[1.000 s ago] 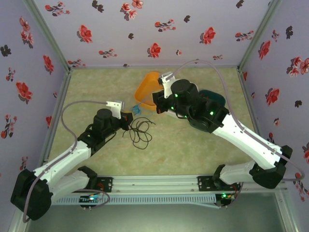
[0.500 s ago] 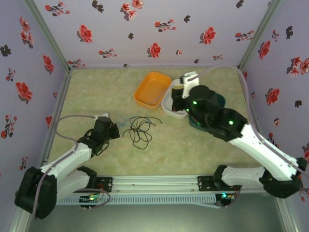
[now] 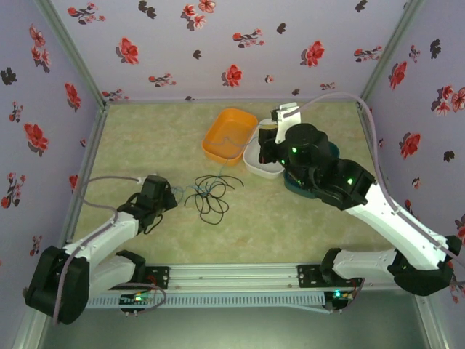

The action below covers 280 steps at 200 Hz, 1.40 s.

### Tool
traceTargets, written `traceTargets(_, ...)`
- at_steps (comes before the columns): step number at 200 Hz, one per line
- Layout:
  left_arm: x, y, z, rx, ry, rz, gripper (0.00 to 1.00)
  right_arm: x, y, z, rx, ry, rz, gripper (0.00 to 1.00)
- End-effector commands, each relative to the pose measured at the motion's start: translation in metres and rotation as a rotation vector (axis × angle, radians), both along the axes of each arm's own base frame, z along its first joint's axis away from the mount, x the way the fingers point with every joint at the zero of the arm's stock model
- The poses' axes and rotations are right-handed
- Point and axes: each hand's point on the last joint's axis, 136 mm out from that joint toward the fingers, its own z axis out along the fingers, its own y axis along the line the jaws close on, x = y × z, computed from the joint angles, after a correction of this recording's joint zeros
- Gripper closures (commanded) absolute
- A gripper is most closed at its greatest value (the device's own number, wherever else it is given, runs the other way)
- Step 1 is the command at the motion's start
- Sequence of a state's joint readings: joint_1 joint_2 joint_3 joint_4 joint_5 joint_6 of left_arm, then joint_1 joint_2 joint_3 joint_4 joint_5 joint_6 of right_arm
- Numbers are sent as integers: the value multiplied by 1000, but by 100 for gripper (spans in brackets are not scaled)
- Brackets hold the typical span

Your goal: Untangle the cables

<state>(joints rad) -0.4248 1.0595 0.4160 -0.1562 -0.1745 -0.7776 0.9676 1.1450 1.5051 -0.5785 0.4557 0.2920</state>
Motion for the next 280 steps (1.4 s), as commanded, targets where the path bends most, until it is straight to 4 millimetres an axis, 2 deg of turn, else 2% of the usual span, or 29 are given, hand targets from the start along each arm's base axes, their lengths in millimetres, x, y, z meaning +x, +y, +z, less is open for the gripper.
traceTargets(1, -3, 14, -7, 9, 38, 81, 88, -6, -31, 41, 30, -79, -72, 100)
traceTargets(40, -3, 25, -9, 14, 52, 119, 93, -16, -66, 77, 45, -152, -142, 100)
traceTargets(85, -5, 39, -12, 34, 79, 153, 100, -24, -94, 98, 56, -206, -209, 100)
traceTargets(154, -6, 48, -15, 52, 97, 168, 100, -27, -111, 111, 34, -232, -261, 100)
traceTargets(195, -5, 52, -19, 59, 111, 180, 100, -30, -132, 120, 7, -256, -328, 100)
traceTargets(229, -2, 53, -20, 41, 117, 201, 100, -34, -155, 119, -16, -264, -412, 100)
traceTargets(280, 2, 54, -20, 33, 121, 210, 100, -37, -166, 115, -32, -262, -455, 100)
